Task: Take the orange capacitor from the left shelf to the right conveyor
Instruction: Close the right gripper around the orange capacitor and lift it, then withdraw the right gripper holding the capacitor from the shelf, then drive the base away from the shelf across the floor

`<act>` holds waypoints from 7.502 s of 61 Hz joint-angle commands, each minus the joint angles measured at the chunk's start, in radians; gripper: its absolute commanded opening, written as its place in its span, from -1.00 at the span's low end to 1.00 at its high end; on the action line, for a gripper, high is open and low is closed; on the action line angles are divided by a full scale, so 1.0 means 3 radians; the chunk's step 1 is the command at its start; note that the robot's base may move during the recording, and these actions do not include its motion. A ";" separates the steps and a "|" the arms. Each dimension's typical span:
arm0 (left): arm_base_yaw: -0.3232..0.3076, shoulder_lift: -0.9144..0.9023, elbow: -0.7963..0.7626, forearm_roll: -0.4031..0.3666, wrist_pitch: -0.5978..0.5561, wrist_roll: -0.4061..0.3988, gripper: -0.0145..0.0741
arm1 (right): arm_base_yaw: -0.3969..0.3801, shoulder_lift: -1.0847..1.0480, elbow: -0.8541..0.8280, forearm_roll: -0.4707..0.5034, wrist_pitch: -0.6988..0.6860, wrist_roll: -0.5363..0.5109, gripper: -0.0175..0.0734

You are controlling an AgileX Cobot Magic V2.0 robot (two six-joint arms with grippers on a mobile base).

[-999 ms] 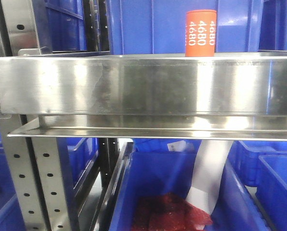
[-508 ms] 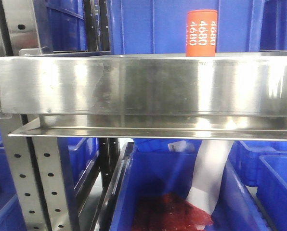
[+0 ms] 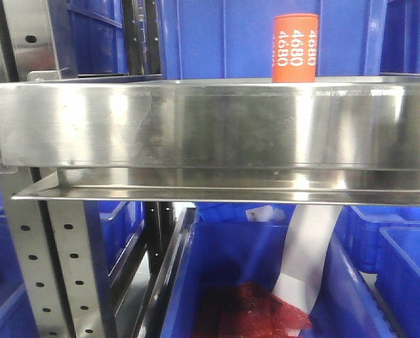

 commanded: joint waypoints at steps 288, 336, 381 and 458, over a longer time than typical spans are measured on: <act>0.0006 -0.0036 -0.0011 -0.0006 -0.0300 -0.0005 -0.96 | -0.1078 -0.2219 -0.0244 -0.0285 0.1377 0.0003 -0.49; 0.0006 -0.0036 -0.0011 -0.0006 -0.0300 -0.0005 -0.96 | -0.1078 -0.2219 -0.0244 -0.0285 0.1377 0.0003 -0.49; 0.0006 -0.0036 -0.0011 -0.0006 -0.0300 -0.0005 -0.96 | -0.1078 -0.2219 -0.0244 -0.0285 0.1377 0.0003 -0.49; 0.0006 -0.0036 -0.0011 -0.0006 -0.0300 -0.0005 -0.96 | -0.1078 -0.2219 -0.0244 -0.0285 0.1377 0.0003 -0.49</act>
